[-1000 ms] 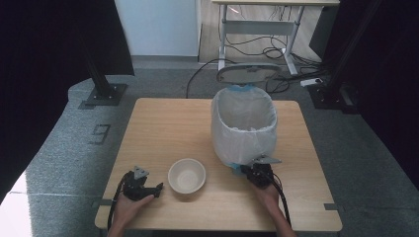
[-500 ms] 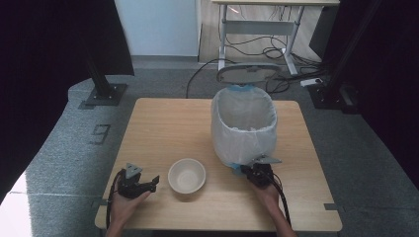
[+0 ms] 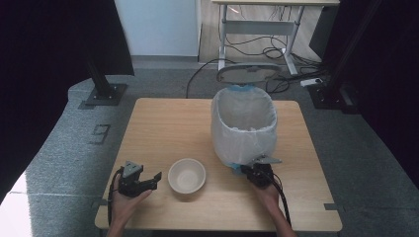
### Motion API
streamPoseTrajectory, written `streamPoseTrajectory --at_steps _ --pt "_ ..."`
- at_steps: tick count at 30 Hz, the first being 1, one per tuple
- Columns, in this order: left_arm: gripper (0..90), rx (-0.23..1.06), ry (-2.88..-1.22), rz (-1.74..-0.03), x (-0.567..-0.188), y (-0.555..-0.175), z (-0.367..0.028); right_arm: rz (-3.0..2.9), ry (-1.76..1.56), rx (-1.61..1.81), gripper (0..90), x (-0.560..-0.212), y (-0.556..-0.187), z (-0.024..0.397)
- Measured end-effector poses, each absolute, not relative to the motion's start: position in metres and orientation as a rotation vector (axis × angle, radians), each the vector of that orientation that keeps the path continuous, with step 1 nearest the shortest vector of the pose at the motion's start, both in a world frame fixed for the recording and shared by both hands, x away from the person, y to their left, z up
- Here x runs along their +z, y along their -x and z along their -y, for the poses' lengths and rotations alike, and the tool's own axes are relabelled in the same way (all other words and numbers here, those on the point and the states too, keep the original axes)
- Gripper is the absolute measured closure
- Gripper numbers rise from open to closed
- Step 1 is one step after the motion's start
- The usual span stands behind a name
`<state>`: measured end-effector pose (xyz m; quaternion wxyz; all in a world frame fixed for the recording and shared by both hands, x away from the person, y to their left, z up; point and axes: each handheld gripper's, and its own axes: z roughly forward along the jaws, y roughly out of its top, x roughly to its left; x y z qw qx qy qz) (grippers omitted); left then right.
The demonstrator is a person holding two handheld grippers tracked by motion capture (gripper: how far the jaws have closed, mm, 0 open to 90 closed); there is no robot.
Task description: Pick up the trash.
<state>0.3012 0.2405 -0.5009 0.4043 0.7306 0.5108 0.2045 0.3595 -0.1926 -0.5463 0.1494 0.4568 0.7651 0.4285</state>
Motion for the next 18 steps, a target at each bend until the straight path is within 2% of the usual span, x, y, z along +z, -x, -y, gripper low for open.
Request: streamPoseTrajectory --at_steps 18 --pt "25.2 0.448 -1.91 -1.254 -0.506 -0.311 -0.216 -2.198 -1.311 1.232 89.5 -0.546 -0.359 0.193"
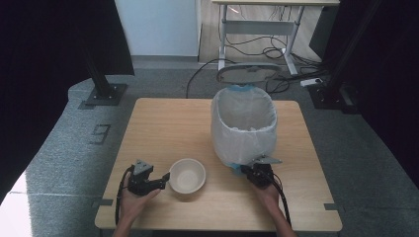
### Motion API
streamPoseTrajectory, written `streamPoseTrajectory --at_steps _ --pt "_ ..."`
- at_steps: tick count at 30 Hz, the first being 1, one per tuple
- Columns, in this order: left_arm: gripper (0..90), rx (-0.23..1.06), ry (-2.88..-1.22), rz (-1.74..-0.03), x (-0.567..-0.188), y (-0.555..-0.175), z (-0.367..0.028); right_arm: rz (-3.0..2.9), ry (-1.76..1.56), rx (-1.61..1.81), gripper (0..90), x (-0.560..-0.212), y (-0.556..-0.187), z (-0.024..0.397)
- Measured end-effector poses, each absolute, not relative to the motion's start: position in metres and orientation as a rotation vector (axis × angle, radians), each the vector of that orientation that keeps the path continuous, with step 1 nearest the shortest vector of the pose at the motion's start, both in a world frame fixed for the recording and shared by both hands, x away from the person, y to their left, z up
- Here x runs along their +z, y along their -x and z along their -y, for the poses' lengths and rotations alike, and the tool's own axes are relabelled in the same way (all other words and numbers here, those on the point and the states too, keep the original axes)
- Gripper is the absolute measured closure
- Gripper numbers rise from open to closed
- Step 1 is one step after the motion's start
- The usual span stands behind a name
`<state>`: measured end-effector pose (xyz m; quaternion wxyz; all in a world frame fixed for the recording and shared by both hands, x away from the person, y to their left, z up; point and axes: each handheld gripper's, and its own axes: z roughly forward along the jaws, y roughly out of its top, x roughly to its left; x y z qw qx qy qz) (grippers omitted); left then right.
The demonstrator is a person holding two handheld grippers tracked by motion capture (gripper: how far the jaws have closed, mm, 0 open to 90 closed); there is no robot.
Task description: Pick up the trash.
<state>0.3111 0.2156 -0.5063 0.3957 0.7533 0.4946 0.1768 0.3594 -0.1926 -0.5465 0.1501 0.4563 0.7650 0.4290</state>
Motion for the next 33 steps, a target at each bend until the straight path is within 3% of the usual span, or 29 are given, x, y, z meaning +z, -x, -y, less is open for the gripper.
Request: streamPoseTrajectory --at_steps 20,33 --pt "28.4 0.38 -1.984 -1.234 -0.52 -0.324 -0.194 -2.197 -1.309 1.234 89.5 -0.547 -0.359 0.193" --pt "48.6 0.325 -2.045 -1.237 -0.531 -0.327 -0.19 -2.195 -1.307 1.231 89.5 -0.547 -0.359 0.192"
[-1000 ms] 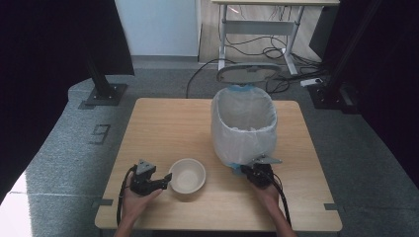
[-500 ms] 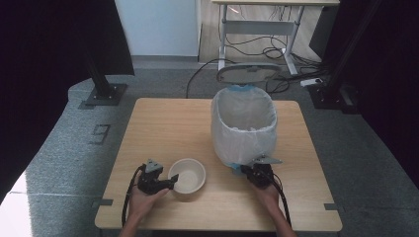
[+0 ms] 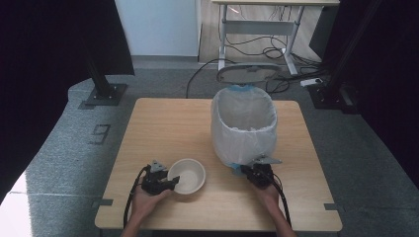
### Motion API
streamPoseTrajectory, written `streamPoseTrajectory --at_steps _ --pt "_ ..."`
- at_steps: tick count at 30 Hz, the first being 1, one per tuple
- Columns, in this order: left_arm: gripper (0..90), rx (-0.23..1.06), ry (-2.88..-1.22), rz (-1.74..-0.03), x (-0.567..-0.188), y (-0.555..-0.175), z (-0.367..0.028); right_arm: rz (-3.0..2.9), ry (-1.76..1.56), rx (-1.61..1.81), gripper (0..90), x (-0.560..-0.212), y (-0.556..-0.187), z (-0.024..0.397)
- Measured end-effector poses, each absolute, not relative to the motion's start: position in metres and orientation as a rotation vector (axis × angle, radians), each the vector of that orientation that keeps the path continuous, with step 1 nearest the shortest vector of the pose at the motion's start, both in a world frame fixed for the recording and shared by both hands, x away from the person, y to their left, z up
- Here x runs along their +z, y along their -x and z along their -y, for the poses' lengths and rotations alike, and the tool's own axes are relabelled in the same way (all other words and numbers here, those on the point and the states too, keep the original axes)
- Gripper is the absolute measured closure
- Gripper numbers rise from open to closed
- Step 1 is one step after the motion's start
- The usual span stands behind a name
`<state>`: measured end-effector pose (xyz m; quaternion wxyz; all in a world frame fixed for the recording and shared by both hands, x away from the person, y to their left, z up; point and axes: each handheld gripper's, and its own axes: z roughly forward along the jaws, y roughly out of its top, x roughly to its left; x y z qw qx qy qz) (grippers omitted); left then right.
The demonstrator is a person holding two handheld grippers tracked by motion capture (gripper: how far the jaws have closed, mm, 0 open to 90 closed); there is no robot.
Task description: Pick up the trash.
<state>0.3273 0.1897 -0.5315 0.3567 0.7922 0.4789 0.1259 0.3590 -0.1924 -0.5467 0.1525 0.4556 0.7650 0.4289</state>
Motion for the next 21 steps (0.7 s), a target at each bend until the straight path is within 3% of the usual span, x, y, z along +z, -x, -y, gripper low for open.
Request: streamPoseTrajectory --at_steps 9,16,21 --pt "64.6 0.271 -2.052 -1.248 -0.534 -0.328 -0.194 -2.195 -1.305 1.229 89.5 -0.547 -0.359 0.192" --pt "77.1 0.227 -1.969 -1.224 -0.528 -0.326 -0.202 -2.195 -1.305 1.229 89.5 -0.547 -0.359 0.192" --pt "81.3 0.224 -1.879 -1.205 -0.519 -0.322 -0.211 -2.195 -1.305 1.229 89.5 -0.547 -0.359 0.192"
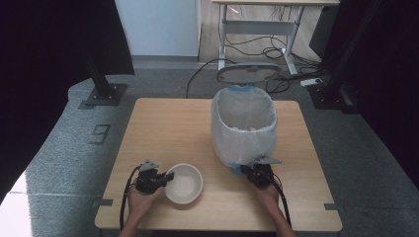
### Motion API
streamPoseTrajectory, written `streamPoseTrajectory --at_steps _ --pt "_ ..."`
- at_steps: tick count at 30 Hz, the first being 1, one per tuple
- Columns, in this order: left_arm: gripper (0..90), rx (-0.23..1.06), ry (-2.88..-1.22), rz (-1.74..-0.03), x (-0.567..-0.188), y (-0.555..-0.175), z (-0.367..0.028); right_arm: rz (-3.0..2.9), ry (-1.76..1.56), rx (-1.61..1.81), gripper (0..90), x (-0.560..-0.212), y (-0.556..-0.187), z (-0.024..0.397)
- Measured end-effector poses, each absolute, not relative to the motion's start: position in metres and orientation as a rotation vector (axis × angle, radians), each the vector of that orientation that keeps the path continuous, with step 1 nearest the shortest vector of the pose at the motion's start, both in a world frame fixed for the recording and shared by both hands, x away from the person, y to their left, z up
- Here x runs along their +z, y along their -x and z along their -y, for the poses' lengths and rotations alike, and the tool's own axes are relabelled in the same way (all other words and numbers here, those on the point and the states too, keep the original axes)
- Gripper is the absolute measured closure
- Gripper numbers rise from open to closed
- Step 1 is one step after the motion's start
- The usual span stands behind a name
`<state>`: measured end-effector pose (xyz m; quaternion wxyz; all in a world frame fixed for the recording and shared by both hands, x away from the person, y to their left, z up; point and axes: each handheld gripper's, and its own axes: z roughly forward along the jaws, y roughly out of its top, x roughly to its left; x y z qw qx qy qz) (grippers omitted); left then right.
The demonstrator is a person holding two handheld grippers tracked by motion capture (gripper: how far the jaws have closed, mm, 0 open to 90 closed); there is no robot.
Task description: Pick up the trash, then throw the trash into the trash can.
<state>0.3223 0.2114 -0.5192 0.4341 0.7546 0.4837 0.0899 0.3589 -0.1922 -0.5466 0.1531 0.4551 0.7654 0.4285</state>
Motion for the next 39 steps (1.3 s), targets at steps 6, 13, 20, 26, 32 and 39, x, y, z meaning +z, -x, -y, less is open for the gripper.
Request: streamPoseTrajectory --at_steps 6,13,20,26,32,39 --pt "82.9 0.261 -1.811 -1.194 -0.511 -0.317 -0.223 -2.197 -1.304 1.23 89.5 -0.547 -0.359 0.192" --pt "83.0 0.283 -1.744 -1.2 -0.501 -0.311 -0.24 -2.198 -1.304 1.231 89.4 -0.547 -0.359 0.193" --pt "82.9 0.292 -1.707 -1.217 -0.498 -0.308 -0.252 -2.197 -1.304 1.232 89.5 -0.547 -0.359 0.193" --pt "82.9 0.296 -1.695 -1.215 -0.497 -0.306 -0.255 -2.195 -1.304 1.234 89.5 -0.547 -0.359 0.193" --pt "82.9 0.297 -1.689 -1.207 -0.494 -0.305 -0.255 -2.196 -1.301 1.232 89.5 -0.547 -0.359 0.193" --pt "83.0 0.307 -1.676 -1.194 -0.489 -0.303 -0.256 -2.198 -1.3 1.233 89.5 -0.547 -0.359 0.193"
